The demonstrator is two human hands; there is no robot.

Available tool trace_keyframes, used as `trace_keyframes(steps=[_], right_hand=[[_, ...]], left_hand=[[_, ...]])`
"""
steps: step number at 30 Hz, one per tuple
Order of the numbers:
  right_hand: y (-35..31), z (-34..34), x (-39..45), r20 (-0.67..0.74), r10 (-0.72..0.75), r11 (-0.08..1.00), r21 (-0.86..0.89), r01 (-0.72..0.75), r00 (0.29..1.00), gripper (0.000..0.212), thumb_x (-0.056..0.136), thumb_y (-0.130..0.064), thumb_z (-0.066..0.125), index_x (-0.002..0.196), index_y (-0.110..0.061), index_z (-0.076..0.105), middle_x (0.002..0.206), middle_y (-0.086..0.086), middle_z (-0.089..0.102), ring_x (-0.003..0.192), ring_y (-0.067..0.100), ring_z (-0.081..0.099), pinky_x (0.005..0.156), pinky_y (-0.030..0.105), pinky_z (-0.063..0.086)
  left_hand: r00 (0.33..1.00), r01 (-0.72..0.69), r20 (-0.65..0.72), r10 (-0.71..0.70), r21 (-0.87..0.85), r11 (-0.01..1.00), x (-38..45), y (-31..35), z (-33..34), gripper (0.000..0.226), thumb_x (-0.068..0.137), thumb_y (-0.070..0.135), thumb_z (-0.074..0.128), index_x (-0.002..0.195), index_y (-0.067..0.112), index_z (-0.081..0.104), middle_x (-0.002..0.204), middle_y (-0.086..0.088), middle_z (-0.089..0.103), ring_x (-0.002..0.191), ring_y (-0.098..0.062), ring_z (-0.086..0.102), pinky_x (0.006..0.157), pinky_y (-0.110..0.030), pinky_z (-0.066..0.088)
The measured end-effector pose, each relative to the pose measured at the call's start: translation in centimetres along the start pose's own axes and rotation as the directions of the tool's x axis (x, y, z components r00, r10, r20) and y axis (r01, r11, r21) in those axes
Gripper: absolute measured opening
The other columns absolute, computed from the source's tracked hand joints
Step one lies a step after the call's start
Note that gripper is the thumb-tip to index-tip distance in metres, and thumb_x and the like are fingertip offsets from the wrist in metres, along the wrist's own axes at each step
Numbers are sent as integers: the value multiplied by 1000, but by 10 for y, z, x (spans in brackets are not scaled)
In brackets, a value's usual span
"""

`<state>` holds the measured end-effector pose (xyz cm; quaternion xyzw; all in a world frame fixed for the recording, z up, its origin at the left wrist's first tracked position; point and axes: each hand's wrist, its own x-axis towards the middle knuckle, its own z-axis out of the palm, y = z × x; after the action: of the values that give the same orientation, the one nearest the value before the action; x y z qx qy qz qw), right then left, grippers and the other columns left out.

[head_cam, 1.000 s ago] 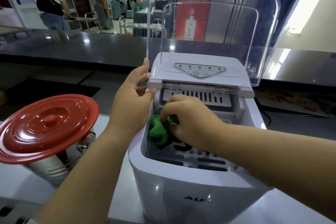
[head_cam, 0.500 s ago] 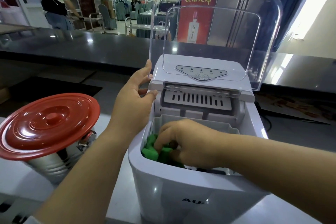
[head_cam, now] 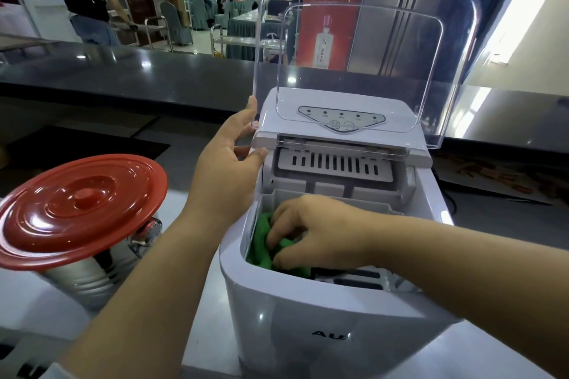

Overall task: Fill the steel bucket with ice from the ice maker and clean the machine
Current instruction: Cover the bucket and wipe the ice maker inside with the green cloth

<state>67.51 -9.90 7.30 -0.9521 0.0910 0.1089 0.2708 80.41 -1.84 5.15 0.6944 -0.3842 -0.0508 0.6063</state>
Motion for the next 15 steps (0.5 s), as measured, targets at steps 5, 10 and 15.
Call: trace_keyframes(steps=[5, 10, 15], right_hand=[[-3, 3, 3, 63, -60, 995, -78, 65, 996, 17, 86, -26, 66, 99, -19, 75, 111, -8, 60, 99, 12, 56, 91, 31, 48], [-1, 4, 3, 191, -54, 974, -205, 93, 980, 7, 84, -18, 65, 82, -21, 70, 98, -3, 65, 82, 13, 57, 73, 29, 50], [9, -3, -10, 228, 56, 939, -343, 26, 972, 11, 85, -21, 63, 87, -30, 58, 84, -11, 55, 72, 9, 50, 63, 24, 45]], left_hand=[[1000, -6, 11, 6, -4, 1000, -1, 2, 0, 65, 92, 5, 56, 137, 46, 34, 106, 30, 50, 78, 21, 55, 67, -1, 43], [1000, -2, 13, 3, -14, 1000, -2, 2, -1, 64, 92, 7, 57, 137, 47, 34, 107, 29, 49, 81, 22, 54, 68, 1, 42], [1000, -10, 16, 10, -8, 1000, -2, 1, -1, 63, 92, 8, 57, 136, 48, 34, 106, 31, 48, 80, 22, 52, 66, 2, 40]])
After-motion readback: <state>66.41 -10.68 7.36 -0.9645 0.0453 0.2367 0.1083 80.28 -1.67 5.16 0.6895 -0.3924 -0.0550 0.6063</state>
